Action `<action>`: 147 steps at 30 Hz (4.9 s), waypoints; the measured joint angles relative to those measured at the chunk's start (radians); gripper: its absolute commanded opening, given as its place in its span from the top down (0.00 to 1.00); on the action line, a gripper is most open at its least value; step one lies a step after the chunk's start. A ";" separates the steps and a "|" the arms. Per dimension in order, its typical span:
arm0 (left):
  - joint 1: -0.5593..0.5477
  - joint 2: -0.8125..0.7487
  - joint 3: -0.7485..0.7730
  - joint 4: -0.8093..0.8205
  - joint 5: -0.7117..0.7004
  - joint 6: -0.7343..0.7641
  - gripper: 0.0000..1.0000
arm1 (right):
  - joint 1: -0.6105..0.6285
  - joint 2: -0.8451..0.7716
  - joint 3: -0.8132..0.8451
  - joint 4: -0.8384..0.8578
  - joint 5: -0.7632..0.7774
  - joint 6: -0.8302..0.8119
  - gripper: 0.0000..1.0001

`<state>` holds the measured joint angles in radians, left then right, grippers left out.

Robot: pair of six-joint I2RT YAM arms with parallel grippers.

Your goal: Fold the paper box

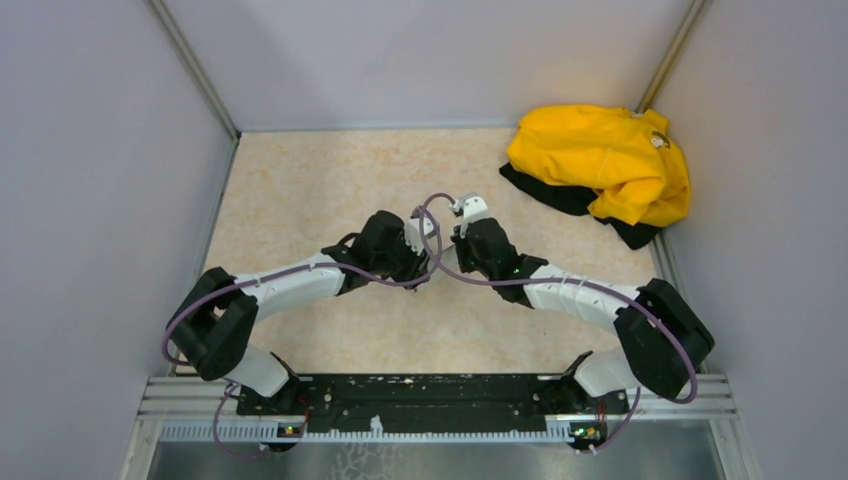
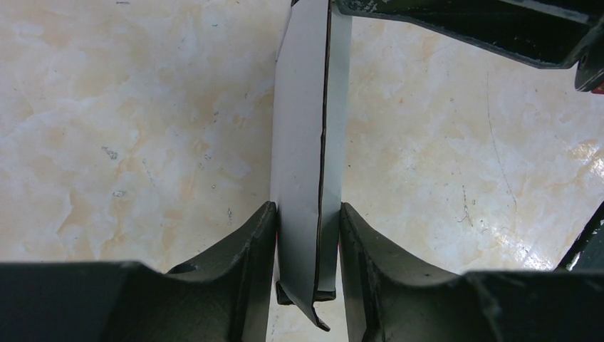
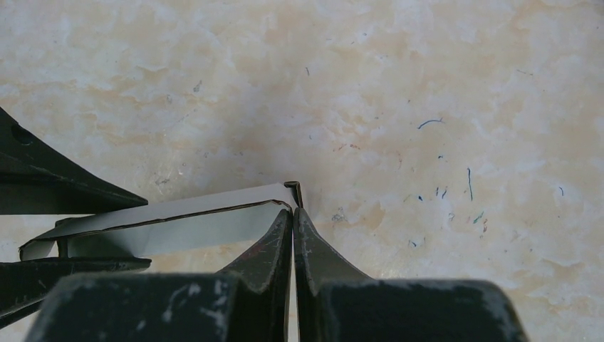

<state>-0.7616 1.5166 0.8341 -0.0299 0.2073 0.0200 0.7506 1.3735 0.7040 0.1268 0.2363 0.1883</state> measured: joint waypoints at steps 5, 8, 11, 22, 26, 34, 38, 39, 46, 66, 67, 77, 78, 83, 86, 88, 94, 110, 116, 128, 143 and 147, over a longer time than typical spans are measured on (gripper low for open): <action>0.000 0.002 0.000 0.000 0.000 0.001 0.58 | 0.000 -0.020 -0.004 -0.027 -0.003 0.000 1.00; 0.000 0.002 0.000 0.000 0.001 0.002 0.58 | -0.001 -0.029 -0.003 -0.047 -0.010 0.000 1.00; 0.000 0.002 0.000 -0.002 0.004 0.003 0.58 | -0.005 -0.034 0.005 -0.074 -0.019 0.006 1.00; -0.001 0.002 0.003 -0.013 0.007 0.004 0.52 | -0.040 -0.051 0.019 -0.131 -0.085 0.033 1.00; 0.000 0.002 0.003 -0.033 0.003 0.004 0.51 | -0.044 -0.051 0.026 -0.142 -0.084 0.031 0.91; 0.000 0.002 0.004 -0.039 0.006 0.004 0.52 | -0.047 -0.051 0.026 -0.143 -0.072 0.023 0.86; 0.000 0.002 0.006 -0.042 0.012 0.004 0.53 | -0.047 -0.051 0.026 -0.143 -0.070 0.017 0.84; 0.000 0.002 0.006 -0.043 0.013 0.004 0.53 | -0.047 -0.051 0.026 -0.143 -0.070 0.014 0.84; 0.000 0.002 0.020 -0.060 0.022 0.004 0.53 | -0.047 -0.046 0.026 -0.142 -0.072 0.003 0.81; 0.000 0.006 0.022 -0.060 0.031 0.005 0.54 | -0.047 -0.016 0.039 -0.092 -0.085 -0.036 0.75; 0.000 0.006 0.022 -0.060 0.031 0.005 0.54 | -0.047 -0.009 0.039 -0.090 -0.086 -0.039 0.75; -0.001 0.008 0.022 -0.060 0.033 0.011 0.54 | -0.047 0.015 0.052 -0.074 -0.092 -0.047 0.80; -0.001 0.007 0.022 -0.060 0.034 0.011 0.54 | -0.047 0.015 0.052 -0.074 -0.092 -0.048 0.81; 0.000 0.008 0.022 -0.060 0.034 0.015 0.54 | -0.047 0.025 0.068 -0.072 -0.093 -0.055 0.95; 0.000 0.008 0.022 -0.061 0.033 0.016 0.54 | -0.047 0.025 0.070 -0.071 -0.092 -0.057 1.00; -0.001 0.008 0.022 -0.061 0.033 0.019 0.54 | -0.047 0.025 0.070 -0.072 -0.092 -0.057 1.00; -0.001 0.008 0.022 -0.061 0.033 0.019 0.54 | -0.047 0.024 0.070 -0.076 -0.091 -0.056 1.00; -0.001 0.043 0.054 -0.058 0.006 0.023 0.52 | -0.047 -0.068 0.053 -0.142 -0.053 -0.026 1.00; -0.001 0.068 0.071 -0.046 0.010 0.023 0.52 | -0.048 -0.095 0.000 -0.120 -0.026 -0.014 1.00; -0.006 0.093 0.102 -0.057 0.010 0.034 0.53 | -0.048 -0.153 -0.116 -0.028 0.004 0.016 1.00; -0.008 0.093 0.103 -0.060 -0.001 0.037 0.53 | -0.048 -0.248 -0.121 -0.075 0.024 0.042 0.48; -0.008 0.093 0.103 -0.060 -0.001 0.038 0.53 | -0.048 -0.260 -0.121 -0.076 0.043 0.040 0.48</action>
<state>-0.7700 1.6100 0.9367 -0.0898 0.2062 0.0582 0.7021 1.1133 0.5831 0.0505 0.2798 0.2287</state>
